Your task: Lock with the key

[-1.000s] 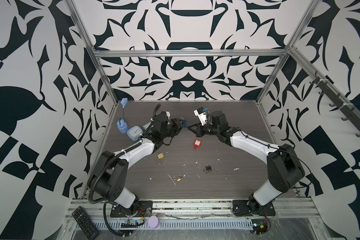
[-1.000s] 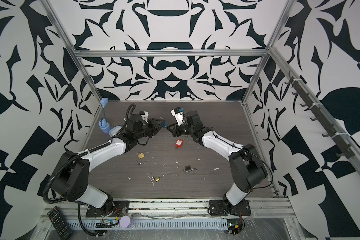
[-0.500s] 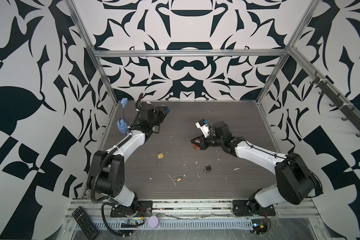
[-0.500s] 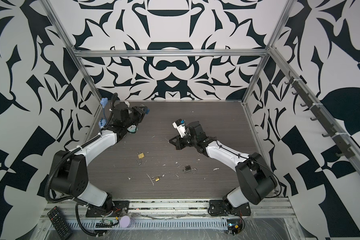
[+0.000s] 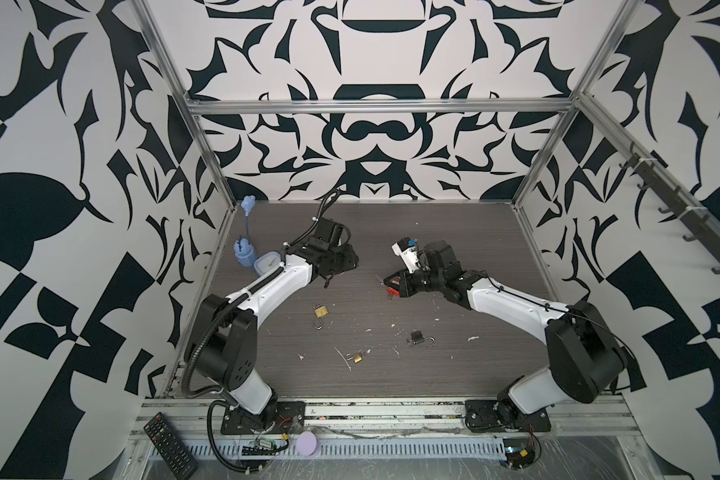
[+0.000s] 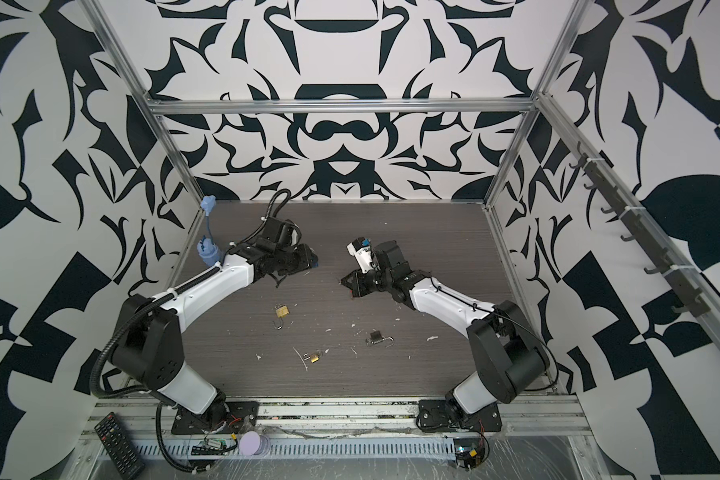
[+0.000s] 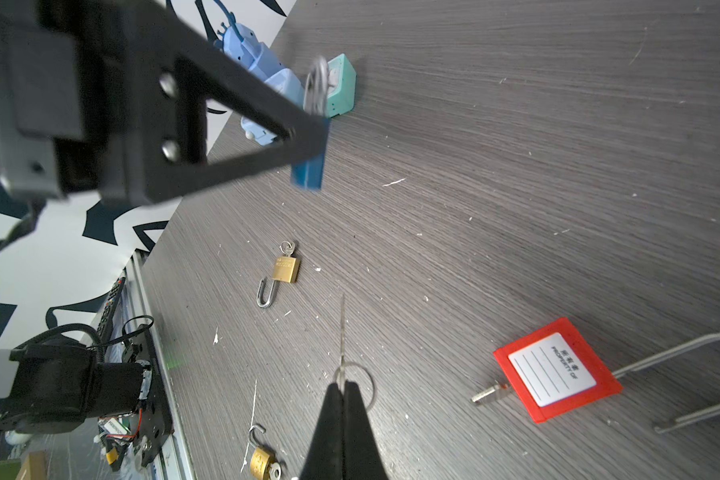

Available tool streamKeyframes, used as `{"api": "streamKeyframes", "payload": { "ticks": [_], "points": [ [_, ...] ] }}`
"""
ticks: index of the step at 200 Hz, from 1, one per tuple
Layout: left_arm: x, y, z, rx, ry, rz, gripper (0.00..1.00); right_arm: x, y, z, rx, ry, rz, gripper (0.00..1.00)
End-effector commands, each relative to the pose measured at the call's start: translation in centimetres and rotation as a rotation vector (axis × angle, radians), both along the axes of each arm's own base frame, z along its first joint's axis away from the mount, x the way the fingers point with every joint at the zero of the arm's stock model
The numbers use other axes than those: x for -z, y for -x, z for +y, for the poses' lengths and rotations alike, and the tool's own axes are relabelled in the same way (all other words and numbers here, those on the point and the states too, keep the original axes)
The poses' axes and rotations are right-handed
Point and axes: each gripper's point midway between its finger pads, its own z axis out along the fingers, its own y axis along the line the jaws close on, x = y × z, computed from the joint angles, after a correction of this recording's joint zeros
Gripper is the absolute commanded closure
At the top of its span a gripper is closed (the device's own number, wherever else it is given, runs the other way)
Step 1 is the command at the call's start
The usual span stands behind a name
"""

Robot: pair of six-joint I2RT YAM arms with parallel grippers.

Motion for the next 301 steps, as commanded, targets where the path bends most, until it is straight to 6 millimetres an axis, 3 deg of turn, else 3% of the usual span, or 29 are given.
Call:
{"api": "streamKeyframes", "payload": {
  "ticks": [1, 79, 135, 199, 253, 301],
  "points": [
    [3.9, 1.8, 1.9, 0.074, -0.183, 0.105, 1.0, -0.8, -0.6, 0.4, 0.007, -0.008, 0.003, 1.0],
    [8.5, 0.0, 2.3, 0.116, -0.32, 0.158, 1.0, 0.1, -0.5, 0.4, 0.006, 0.008, 0.035, 1.0],
    [10.1, -1.1, 3.1, 0.102, -0.361, 0.183, 1.0, 0.1, -0.6, 0.6, 0.001, 0.012, 0.035, 1.0],
    [10.6, -2.1, 3.1, 0.089, -0.359, 0.176, 0.96, 0.3, -0.9, 0.8, -0.003, 0.015, 0.041, 1.0],
    [9.8, -2.8, 3.1, 0.093, -0.326, 0.161, 0.65, 0.4, -1.0, 0.8, 0.002, 0.022, 0.048, 1.0],
    [7.1, -3.5, 3.1, 0.059, -0.24, 0.095, 0.5, 0.4, -1.6, 1.0, 0.017, 0.018, 0.059, 1.0]
  ]
}}
